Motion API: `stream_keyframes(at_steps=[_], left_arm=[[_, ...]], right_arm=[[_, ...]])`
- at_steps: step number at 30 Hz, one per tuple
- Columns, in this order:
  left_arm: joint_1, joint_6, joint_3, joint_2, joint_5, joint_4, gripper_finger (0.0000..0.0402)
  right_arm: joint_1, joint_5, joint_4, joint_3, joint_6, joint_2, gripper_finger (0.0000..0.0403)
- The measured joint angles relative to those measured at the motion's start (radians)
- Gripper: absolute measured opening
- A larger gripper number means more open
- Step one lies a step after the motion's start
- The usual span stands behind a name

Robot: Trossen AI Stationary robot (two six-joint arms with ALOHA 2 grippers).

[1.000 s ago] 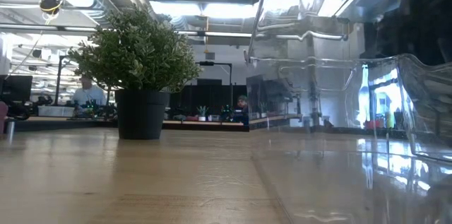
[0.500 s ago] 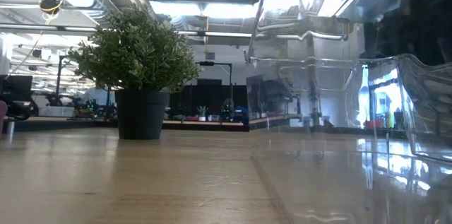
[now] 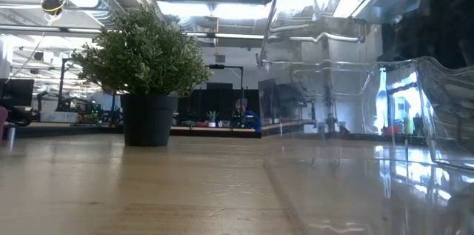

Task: Pick & Place hat
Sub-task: Put the red cap into the left transparent bin

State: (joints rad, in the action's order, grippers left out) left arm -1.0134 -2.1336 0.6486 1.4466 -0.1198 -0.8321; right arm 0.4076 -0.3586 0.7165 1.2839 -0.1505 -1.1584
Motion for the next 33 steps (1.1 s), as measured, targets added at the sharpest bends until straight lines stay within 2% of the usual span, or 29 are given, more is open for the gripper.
stream_keyframes(at_steps=[4, 8, 12, 21, 25, 28, 33], left_arm=[[-0.001, 0.007, 0.053, -0.024, -0.02, -0.064, 0.0005], [0.014, 0.011, 0.152, -0.061, -0.121, -0.116, 0.0005], [0.048, 0.093, 0.267, -0.089, -0.232, -0.112, 0.0004], [0.219, 0.517, 0.533, -0.09, -0.453, -0.122, 0.0003], [0.304, 0.727, 0.653, -0.085, -0.466, -0.11, 0.0003], [0.359, 0.916, 0.748, -0.074, -0.466, -0.109, 0.0003], [0.445, 1.143, 0.889, -0.04, -0.479, -0.103, 0.0003]], right_arm=[[0.0, -0.001, -0.018, 0.0, 0.002, 0.0, 0.019], [0.001, -0.044, -0.028, 0.0, 0.024, 0.0, 0.019], [0.0, -0.067, -0.092, 0.0, 0.06, 0.0, 0.019], [0.0, -0.017, -0.214, 0.001, 0.084, -0.076, 0.019], [0.0, 0.001, -0.295, 0.001, 0.082, -0.126, 0.019], [-0.008, 0.055, -0.364, 0.001, 0.078, -0.151, 0.019], [-0.024, 0.103, -0.439, 0.002, 0.031, -0.168, 0.019]])
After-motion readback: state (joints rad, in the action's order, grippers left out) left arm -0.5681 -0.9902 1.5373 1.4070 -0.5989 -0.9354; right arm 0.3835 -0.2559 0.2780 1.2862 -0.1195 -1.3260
